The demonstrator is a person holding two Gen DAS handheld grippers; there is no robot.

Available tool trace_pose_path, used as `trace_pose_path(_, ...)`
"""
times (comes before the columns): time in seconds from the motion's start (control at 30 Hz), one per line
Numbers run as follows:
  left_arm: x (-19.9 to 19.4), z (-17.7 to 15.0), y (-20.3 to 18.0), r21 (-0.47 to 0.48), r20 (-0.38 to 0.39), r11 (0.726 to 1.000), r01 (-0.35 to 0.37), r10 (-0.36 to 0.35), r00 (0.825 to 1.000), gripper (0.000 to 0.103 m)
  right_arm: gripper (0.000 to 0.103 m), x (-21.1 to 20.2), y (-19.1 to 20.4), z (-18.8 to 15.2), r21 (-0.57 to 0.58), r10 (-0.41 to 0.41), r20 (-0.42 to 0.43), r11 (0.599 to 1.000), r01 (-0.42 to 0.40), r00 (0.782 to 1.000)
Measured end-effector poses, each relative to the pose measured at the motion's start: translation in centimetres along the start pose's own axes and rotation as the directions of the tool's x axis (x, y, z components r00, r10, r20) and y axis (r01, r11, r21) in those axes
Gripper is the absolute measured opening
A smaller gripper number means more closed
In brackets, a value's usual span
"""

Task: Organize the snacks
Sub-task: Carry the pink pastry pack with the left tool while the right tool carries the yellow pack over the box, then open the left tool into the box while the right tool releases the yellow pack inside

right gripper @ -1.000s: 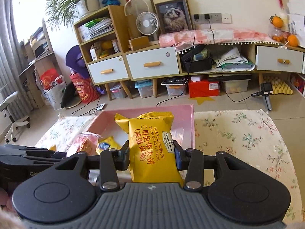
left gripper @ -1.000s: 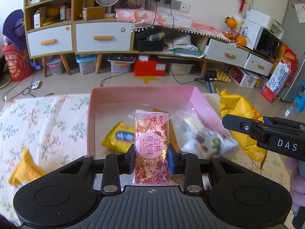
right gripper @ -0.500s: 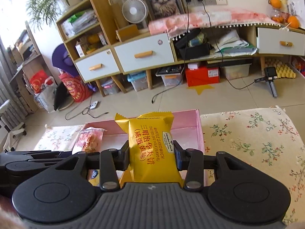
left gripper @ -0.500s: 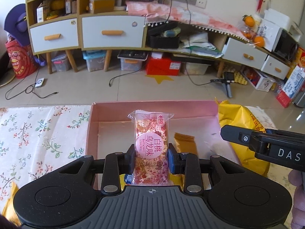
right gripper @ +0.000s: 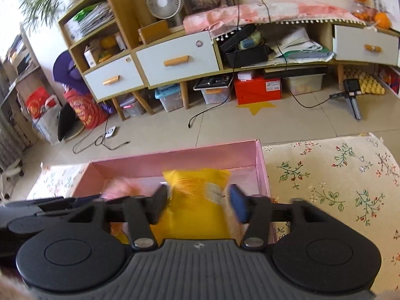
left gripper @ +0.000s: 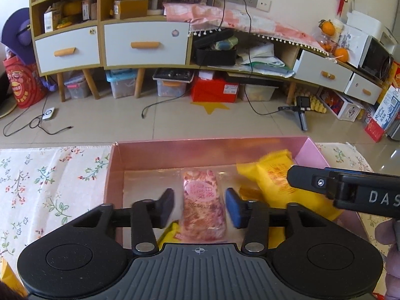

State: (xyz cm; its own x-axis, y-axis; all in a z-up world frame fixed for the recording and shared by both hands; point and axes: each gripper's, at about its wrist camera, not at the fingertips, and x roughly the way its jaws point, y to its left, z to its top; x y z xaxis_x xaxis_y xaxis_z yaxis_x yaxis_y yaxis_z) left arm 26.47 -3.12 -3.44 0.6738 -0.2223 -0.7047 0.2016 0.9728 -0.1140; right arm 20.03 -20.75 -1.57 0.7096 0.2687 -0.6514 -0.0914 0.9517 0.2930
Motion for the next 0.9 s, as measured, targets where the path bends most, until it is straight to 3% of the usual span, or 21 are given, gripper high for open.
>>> trace_pose_path(0.5,-3.2,-0.6,-0.5,0.017,0.005,1.0,0.007,-0.007,1.0,0.068,0.071,-2.2,0.5,0.3,-0.025,-0.024,0.009,0.999,0.025,1.0)
trace_pose_path(0.9,-8.2,-2.1,-0.9,0.016,0.016,1.0,0.008,-0.008,1.0,0.079,0.085,-6.0,0.7,-0.5,-0.024,-0.035,0.037,0.999,0.036,0.999)
